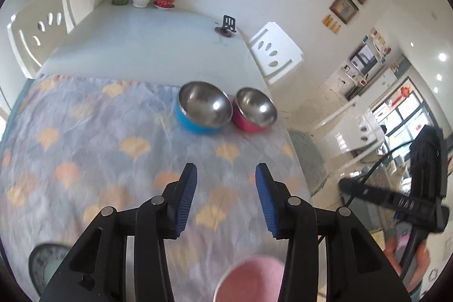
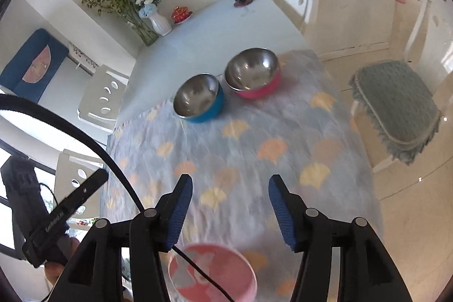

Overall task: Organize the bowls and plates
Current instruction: 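Close both grippers on the rim of the blue-bottomed steel bowl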

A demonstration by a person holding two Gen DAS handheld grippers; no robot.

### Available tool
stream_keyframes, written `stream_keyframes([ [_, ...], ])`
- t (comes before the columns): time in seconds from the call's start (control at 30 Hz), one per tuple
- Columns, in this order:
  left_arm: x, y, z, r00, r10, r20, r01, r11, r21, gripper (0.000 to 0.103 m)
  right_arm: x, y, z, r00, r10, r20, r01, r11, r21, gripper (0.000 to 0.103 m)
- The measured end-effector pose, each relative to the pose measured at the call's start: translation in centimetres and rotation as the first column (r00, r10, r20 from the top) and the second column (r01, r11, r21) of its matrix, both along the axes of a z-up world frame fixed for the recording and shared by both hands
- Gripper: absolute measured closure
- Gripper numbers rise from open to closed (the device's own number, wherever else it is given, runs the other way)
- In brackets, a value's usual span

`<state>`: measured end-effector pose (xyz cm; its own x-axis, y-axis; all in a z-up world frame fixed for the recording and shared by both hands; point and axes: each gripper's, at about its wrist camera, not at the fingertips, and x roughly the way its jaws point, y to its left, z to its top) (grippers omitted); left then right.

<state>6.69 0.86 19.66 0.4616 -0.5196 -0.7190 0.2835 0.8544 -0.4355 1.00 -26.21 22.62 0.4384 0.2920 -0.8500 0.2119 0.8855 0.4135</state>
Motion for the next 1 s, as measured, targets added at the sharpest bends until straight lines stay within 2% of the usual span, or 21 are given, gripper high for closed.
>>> stream_keyframes([
  [0.2,7.1,-1.0,-3.3,0.993,0.045,-0.105,-0.050,0.997,-0.054,0.059,7.1,0.8,-3.9,0.998,0.040,-0.049,-0.038,0.999,0.029,0.049],
  [0.27,9.1,-1.3,-4.7,0.988,0.063,-0.139,-0.071,0.996,-0.055,0.053,9.6,1.2,-5.5,0.997,0.044,-0.062,-0.042,0.999,0.034,0.049],
  [0.33,11.2,-1.4,-6.5,0.978,0.091,-0.186,-0.105,0.992,-0.065,0.038,11.7,1.2,-7.2,0.996,0.040,-0.080,-0.036,0.998,0.055,0.049],
  [0.43,13.5,-1.3,-8.8,0.964,0.104,-0.247,-0.131,0.987,-0.098,0.038,14.5,1.1,-9.9,0.992,0.031,-0.126,-0.019,0.995,0.101,0.049],
  [0.57,15.7,-1.6,-11.5,0.949,0.137,-0.284,-0.161,0.985,-0.062,0.038,17.4,1.4,-13.2,0.983,0.056,-0.176,-0.030,0.989,0.143,0.049],
  [0.67,17.0,-2.1,-13.0,0.944,0.154,-0.292,-0.171,0.985,-0.034,0.042,19.0,1.9,-14.9,0.977,0.085,-0.195,-0.054,0.985,0.162,0.049],
  [0.8,18.0,-2.5,-14.8,0.936,0.161,-0.312,-0.174,0.985,-0.017,0.056,20.6,2.7,-15.9,0.974,0.125,-0.187,-0.096,0.983,0.156,0.049],
  [1.0,18.5,-2.9,-15.8,0.935,0.165,-0.315,-0.173,0.985,0.000,0.070,21.5,3.8,-16.8,0.971,0.168,-0.168,-0.145,0.979,0.140,0.050],
])
